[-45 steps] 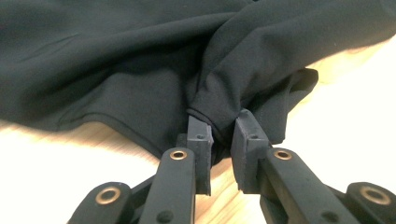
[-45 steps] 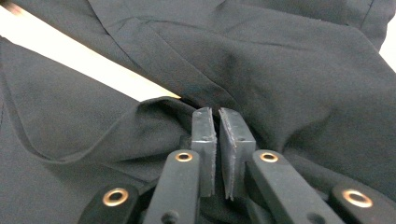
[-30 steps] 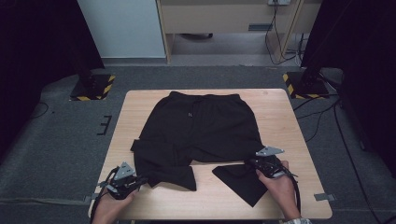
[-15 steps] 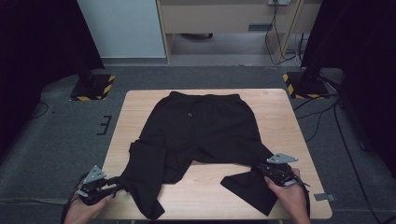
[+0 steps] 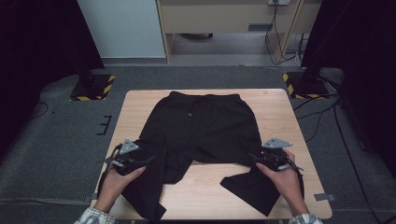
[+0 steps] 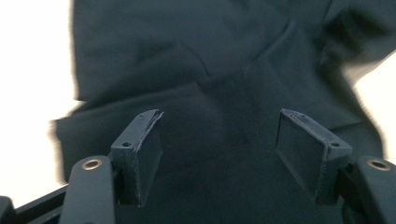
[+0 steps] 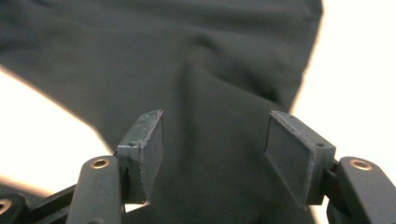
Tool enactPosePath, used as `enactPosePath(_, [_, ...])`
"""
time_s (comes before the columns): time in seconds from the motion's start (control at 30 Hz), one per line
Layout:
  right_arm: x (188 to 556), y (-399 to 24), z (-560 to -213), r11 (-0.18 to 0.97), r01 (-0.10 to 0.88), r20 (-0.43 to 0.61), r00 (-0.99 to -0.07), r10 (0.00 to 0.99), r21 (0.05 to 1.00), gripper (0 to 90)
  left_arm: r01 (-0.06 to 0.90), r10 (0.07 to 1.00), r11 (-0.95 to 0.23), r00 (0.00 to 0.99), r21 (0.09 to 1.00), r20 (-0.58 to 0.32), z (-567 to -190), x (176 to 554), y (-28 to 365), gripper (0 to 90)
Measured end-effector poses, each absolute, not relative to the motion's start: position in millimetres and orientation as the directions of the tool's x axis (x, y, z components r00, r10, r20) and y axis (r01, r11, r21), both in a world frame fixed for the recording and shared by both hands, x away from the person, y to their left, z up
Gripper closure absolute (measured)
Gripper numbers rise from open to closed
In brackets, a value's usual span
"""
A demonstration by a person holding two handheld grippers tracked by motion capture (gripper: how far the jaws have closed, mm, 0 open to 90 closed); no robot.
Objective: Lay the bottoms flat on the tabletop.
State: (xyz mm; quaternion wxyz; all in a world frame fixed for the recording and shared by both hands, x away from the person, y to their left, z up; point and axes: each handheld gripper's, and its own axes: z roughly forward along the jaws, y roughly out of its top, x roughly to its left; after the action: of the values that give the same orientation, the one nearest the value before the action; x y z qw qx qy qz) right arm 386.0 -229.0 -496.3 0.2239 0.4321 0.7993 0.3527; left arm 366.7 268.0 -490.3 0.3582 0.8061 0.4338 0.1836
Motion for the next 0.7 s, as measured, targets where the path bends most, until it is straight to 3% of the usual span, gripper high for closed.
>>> enactPosePath(0.1, [404,-236,-503,0.378,0.585,-0.051,-0.497,0.866,0.718,40.7,0.574,0.826,-0.39,0.564,0.72,-0.003,-504,368,261,31.4])
enactPosePath(0.17, [409,-236,-508,0.388,0.617,-0.035,-0.503,0.864,0.685,50.2,0.583,0.825,-0.381,0.565,0.718,-0.021,-514,368,263,31.6])
enactPosePath(0.2, [409,-236,-508,0.388,0.617,-0.035,-0.503,0.864,0.685,50.2,0.583,0.825,-0.381,0.565,0.718,-0.021,-514,368,263,31.7])
enactPosePath(0.23, [411,-234,-514,0.415,0.641,-0.016,-0.532,0.846,0.646,66.7,0.595,0.831,-0.356,0.554,0.721,-0.046,-519,367,265,31.6])
enactPosePath(0.27, [411,-234,-514,0.415,0.641,-0.016,-0.532,0.846,0.646,66.7,0.595,0.831,-0.356,0.554,0.721,-0.046,-519,367,265,31.6])
enactPosePath(0.3, [407,-233,-515,0.427,0.639,0.0,-0.556,0.831,0.64,81.7,0.605,0.829,-0.346,0.556,0.717,-0.069,-524,368,267,31.6])
enactPosePath(0.33, [405,-233,-514,0.424,0.637,0.01,-0.561,0.828,0.644,84.8,0.61,0.828,-0.347,0.556,0.713,-0.072,-527,368,267,31.5])
enactPosePath(0.7, [345,-227,-508,0.44,0.643,0.072,-0.61,0.789,0.627,83.9,0.569,0.807,-0.382,0.589,0.728,-0.037,-531,365,263,27.5])
